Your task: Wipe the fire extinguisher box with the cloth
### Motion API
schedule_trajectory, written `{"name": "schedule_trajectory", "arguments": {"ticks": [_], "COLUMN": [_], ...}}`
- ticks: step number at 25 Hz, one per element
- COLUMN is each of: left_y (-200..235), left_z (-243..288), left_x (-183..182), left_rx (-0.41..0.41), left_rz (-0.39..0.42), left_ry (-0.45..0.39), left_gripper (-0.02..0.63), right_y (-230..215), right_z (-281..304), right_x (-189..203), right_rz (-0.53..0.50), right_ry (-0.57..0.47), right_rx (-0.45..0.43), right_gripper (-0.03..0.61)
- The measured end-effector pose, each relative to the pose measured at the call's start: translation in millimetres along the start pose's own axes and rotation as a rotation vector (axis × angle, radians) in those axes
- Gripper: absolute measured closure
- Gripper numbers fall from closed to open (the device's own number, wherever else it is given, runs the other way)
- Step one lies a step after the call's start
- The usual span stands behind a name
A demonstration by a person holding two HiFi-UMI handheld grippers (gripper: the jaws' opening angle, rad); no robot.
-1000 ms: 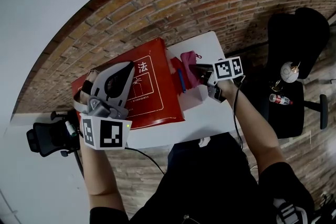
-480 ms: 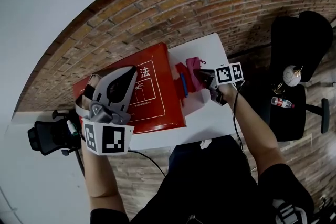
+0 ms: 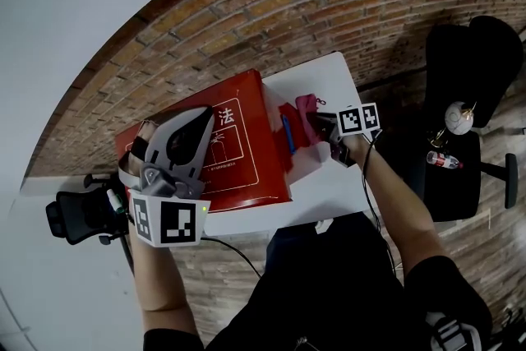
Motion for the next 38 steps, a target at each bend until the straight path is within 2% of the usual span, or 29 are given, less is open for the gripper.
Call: {"name": "schedule_trajectory", "arguments": {"ticks": [17,32,38], "left_y": [0.3,0.8,0.7], "left_z": [0.2,1.0,0.9], "left_x": [-0.9,-0.7,-0.6], "left_rx": [-0.001,-0.005,-0.005], "left_rz": [-0.001,-0.006,-0.005], "left_ry": [0.001,0.006,0.007], "left_gripper": [0.587,0.586,0.586], "right_y": [-38.6,-67.0,-79.0], "right_z": [14.0,31.0,38.2], "right_x": [30.7,48.0,58.5], "right_rz": [0.038,-0.132,-0.151], "right_ry": [0.021,0.114,0.169], "right_rx": [0.073,0.193,0.245], "right_gripper": [0.514,0.514,0.514]}}
Point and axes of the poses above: the fingertips, and each gripper's own axes: z forward along the fingers, y to its left, x out of its underside, the point moved 7 cm from there along -z, backward along the fingers, and after that the axes turned 12 degrees about -z, right-handed, at the moved point
